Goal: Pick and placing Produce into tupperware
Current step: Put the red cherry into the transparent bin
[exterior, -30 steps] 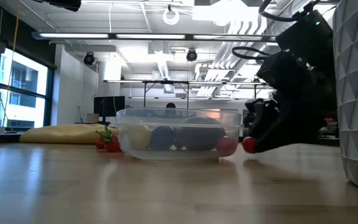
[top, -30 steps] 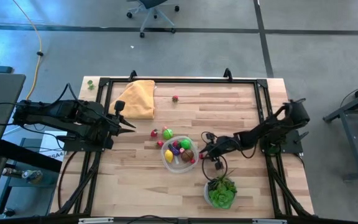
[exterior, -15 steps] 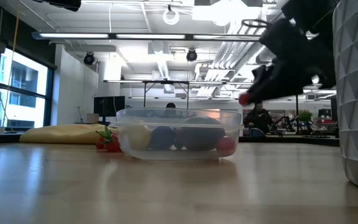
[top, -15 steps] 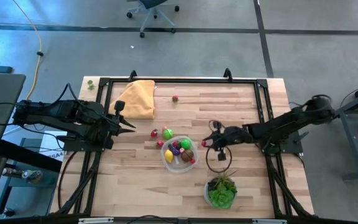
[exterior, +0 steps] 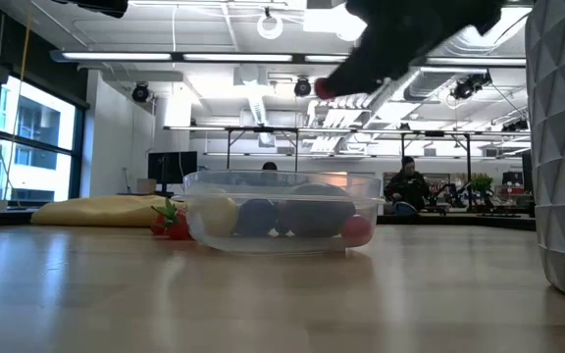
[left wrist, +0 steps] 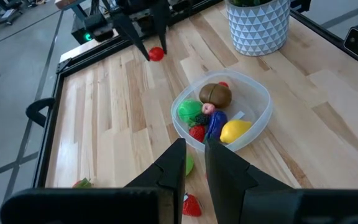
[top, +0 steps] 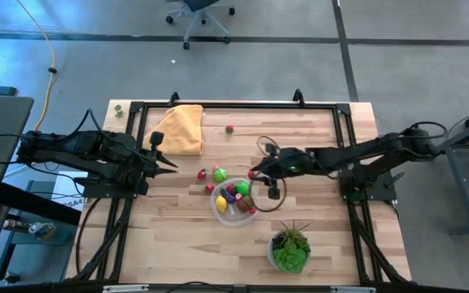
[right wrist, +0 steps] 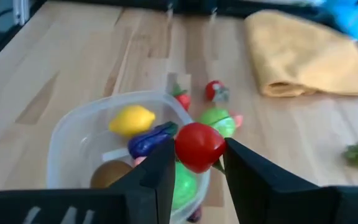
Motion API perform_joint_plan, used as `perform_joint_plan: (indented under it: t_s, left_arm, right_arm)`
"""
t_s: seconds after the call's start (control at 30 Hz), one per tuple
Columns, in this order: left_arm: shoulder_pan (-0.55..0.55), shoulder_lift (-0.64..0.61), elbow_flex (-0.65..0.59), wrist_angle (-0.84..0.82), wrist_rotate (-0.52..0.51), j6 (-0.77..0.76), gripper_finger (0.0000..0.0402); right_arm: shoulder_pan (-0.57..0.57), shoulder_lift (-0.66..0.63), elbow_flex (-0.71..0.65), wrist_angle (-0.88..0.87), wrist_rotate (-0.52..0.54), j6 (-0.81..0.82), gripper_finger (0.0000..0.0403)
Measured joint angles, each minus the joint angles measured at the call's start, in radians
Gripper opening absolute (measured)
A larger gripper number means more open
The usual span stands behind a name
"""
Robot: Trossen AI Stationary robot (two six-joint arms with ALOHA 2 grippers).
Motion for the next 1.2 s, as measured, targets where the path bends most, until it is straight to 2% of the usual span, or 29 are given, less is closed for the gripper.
perform_joint_plan:
  t_s: [0.23, 0.47, 0.63, 1.2]
  left_arm:
    - [0.000, 0.000, 0.000, 0.000, 0.000, 0.000, 0.0051]
    - [0.000, 0.000, 0.000, 0.000, 0.000, 0.000, 0.0051]
    - [0.000, 0.000, 0.000, 0.000, 0.000, 0.000, 0.0051]
    - [0.000, 0.000, 0.000, 0.000, 0.000, 0.000, 0.0051]
  right_arm:
    - [-0.006, 0.247, 0.287, -0.282, -0.069, -0.021, 0.0113]
    - [-0.002, 0.465, 0.468, -0.405, -0.133, -0.052, 0.0113]
    - [0.001, 0.518, 0.501, -0.402, -0.138, -0.052, 0.0113]
    - [-0.007, 0.548, 0.493, -0.391, -0.134, -0.079, 0.0113]
